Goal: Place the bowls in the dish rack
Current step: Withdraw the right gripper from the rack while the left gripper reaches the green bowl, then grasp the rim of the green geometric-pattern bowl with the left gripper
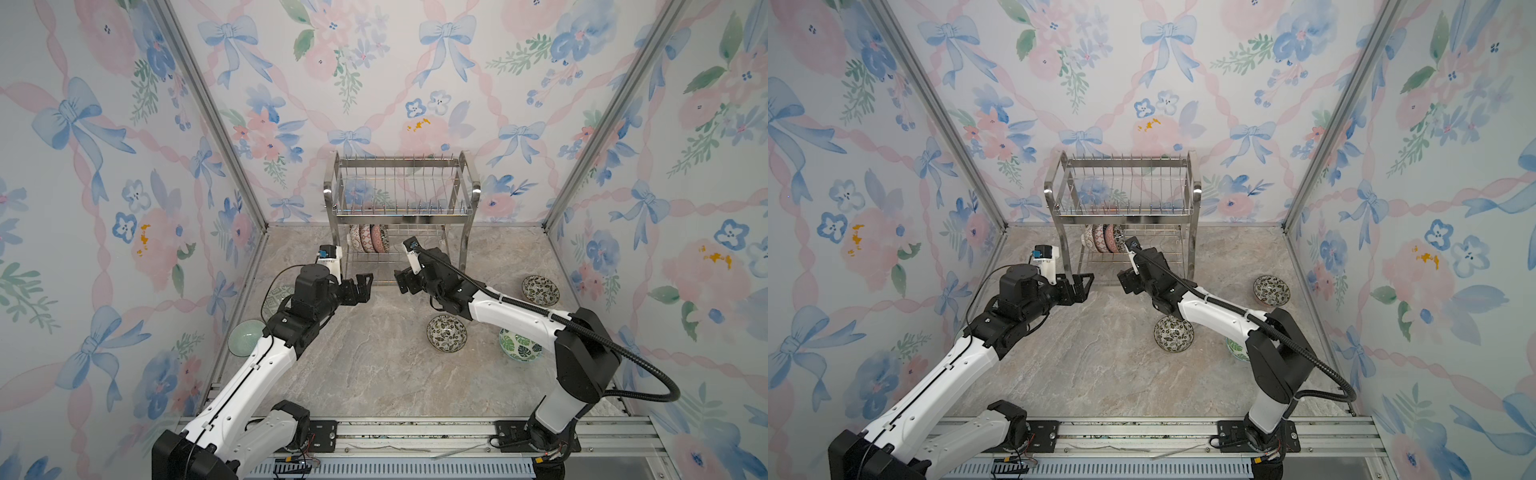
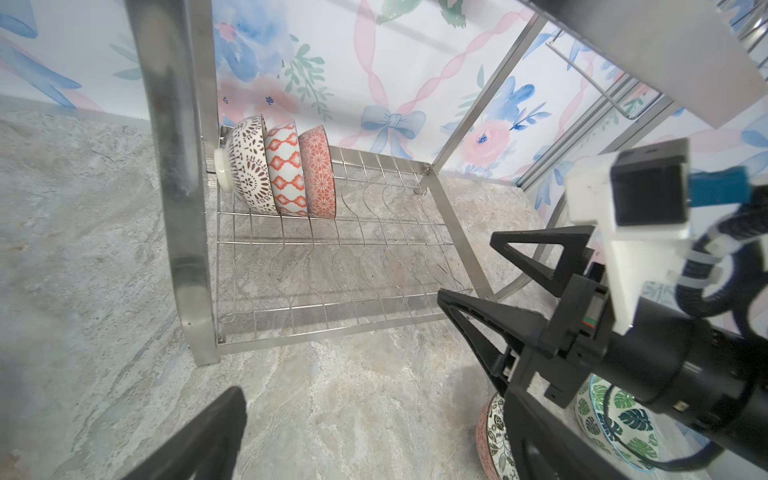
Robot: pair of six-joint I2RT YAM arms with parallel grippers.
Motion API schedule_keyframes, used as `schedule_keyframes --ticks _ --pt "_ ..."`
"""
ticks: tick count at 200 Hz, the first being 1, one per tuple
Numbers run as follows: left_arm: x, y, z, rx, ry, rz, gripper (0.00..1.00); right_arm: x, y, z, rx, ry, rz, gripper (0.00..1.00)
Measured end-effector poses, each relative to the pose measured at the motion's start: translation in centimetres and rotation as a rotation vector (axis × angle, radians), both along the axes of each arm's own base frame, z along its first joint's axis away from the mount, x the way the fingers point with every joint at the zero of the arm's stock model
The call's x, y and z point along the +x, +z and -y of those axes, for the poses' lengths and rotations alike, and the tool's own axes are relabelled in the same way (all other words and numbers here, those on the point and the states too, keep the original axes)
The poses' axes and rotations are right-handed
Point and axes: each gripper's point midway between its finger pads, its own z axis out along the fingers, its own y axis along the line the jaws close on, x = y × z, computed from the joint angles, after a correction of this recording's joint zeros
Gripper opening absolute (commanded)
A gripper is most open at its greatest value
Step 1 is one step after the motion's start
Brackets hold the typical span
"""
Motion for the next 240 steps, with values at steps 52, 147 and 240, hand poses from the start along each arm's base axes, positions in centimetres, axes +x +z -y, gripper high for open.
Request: schedule_keyframes --ticks 52,147,240 --pt "-0.2 -0.4 -1.2 0.000 0.042 -0.028 0.98 -1.4 0.1 0.9 -0.185 -0.067 0.069 0.96" --pt "0.8 -6.7 -11.7 0.053 0.412 -0.285 0.98 -3.7 2.3 2.1 -0.161 -0.119 0.064 0.97" --pt "2.9 -12.4 -17.9 0.133 0.576 -0.493 0.97 -9.5 2.5 -5.9 0.057 0.209 -0.006 0.97"
